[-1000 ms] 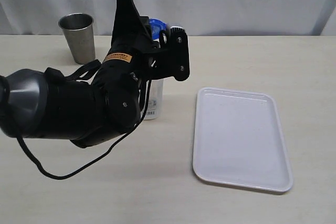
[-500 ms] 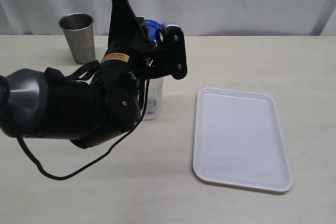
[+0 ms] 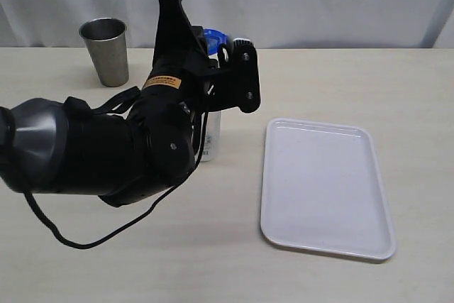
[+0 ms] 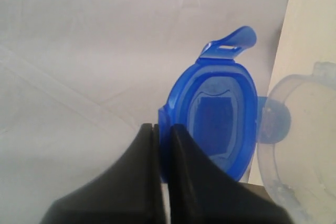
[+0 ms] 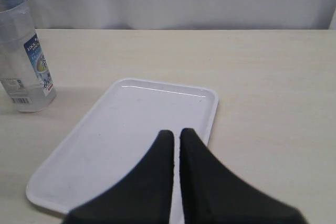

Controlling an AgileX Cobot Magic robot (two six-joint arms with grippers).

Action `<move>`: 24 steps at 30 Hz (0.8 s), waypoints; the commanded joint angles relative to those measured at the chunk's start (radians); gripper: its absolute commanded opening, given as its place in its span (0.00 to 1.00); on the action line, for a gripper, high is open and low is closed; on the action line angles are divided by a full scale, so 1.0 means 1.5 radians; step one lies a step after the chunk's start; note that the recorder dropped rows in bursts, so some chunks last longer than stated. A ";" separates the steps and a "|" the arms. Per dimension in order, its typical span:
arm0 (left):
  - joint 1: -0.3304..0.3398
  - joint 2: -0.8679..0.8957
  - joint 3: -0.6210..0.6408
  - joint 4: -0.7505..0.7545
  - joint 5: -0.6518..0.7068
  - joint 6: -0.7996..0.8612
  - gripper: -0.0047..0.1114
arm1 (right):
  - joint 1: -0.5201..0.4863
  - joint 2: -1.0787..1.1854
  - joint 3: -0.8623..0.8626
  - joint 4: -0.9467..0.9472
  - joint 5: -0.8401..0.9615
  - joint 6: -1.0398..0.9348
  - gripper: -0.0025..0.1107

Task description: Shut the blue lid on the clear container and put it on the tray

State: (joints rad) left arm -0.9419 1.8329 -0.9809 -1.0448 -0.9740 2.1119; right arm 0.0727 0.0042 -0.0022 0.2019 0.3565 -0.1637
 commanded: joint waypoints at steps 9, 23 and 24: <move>-0.012 -0.006 0.001 -0.007 -0.003 0.021 0.04 | -0.004 -0.003 0.001 -0.006 0.001 -0.003 0.06; -0.017 -0.006 0.050 -0.019 0.002 0.021 0.04 | -0.004 -0.003 0.001 -0.006 0.001 -0.003 0.06; -0.017 -0.006 0.053 -0.019 0.002 0.021 0.04 | -0.004 -0.003 0.001 -0.006 0.001 -0.003 0.06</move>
State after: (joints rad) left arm -0.9606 1.8329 -0.9222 -1.0660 -0.9697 2.1119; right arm 0.0727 0.0042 -0.0022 0.2019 0.3565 -0.1637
